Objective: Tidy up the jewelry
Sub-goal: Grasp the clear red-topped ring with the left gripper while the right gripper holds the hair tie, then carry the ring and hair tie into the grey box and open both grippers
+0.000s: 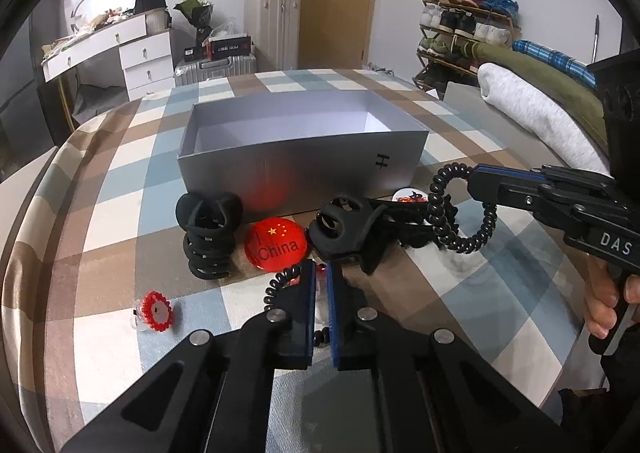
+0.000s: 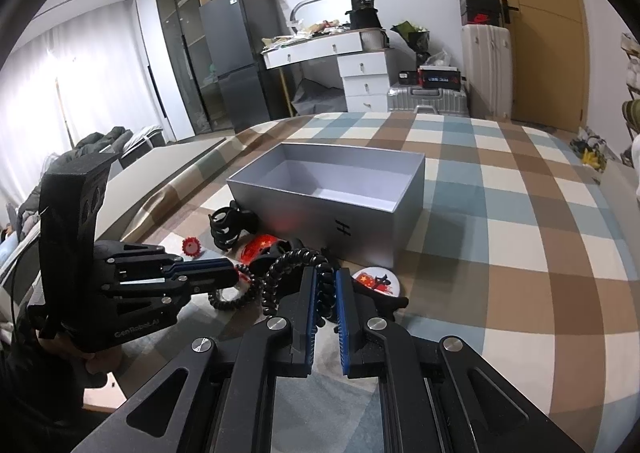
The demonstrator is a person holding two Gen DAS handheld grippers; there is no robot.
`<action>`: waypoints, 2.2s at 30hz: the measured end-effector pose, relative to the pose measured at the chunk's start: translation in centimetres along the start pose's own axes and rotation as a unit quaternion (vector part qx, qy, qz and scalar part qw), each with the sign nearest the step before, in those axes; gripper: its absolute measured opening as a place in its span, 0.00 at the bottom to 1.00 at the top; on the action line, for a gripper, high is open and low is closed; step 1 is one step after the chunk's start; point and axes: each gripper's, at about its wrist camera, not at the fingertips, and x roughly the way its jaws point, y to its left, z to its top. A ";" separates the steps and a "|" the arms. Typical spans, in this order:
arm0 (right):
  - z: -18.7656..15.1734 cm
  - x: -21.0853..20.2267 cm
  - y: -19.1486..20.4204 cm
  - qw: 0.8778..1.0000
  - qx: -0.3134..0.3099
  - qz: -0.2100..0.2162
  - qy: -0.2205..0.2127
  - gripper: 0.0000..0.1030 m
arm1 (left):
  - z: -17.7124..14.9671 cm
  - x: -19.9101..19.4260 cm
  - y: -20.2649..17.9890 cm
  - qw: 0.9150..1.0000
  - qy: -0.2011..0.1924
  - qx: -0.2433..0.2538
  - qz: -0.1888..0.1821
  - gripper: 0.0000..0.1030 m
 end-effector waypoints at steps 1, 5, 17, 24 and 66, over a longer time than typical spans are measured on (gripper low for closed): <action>0.0 0.0 0.0 1.000 0.000 0.000 0.001 0.08 | 0.0 0.1 -0.1 1.000 0.002 0.002 0.000 0.01; 0.0 -0.1 0.1 1.000 -0.002 0.000 0.001 0.08 | 0.1 0.2 0.2 1.000 0.005 -0.006 0.008 0.01; 0.0 -0.1 0.0 1.000 0.003 0.004 0.004 0.08 | 0.2 1.3 0.2 1.000 0.020 -0.008 0.010 0.28; -0.2 0.3 -0.2 1.000 0.008 0.006 0.009 0.08 | 0.2 1.3 0.0 1.000 0.021 0.000 0.012 0.15; 6.6 6.8 -3.9 0.994 0.105 -0.017 -0.006 0.08 | 7.2 3.9 3.4 0.998 -0.049 -0.016 0.037 0.15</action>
